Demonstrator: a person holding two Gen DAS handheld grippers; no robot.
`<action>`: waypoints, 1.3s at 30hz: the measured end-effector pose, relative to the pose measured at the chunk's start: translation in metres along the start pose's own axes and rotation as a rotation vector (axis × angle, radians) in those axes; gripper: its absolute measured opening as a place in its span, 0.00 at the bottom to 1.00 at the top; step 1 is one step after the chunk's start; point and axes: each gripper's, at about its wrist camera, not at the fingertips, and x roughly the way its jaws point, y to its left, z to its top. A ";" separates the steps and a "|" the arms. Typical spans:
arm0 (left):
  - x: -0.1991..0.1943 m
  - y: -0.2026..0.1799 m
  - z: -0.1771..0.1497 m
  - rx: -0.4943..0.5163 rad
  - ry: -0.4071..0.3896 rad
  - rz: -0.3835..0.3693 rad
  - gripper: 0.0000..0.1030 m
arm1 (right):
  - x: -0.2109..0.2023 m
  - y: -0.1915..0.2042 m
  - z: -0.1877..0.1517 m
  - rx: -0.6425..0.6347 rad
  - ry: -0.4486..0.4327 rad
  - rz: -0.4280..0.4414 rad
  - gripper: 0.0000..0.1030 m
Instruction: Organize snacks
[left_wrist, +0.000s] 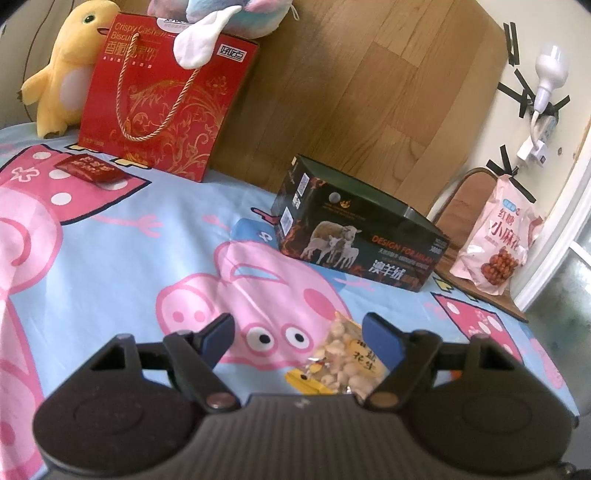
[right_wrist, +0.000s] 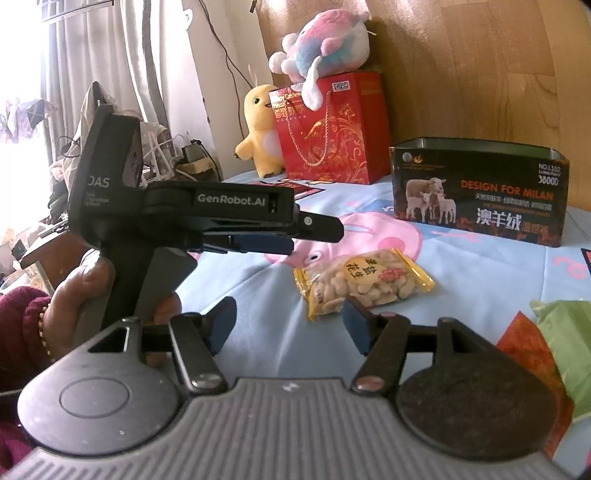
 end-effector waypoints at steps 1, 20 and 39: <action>0.000 0.000 0.000 0.001 0.000 0.001 0.76 | 0.000 0.000 0.000 0.000 0.000 0.000 0.65; 0.000 -0.001 0.000 0.006 0.003 0.003 0.76 | -0.001 -0.001 0.000 0.001 0.001 0.003 0.66; 0.000 0.000 -0.001 0.004 0.004 -0.009 0.77 | -0.002 -0.003 0.001 0.005 0.000 0.001 0.67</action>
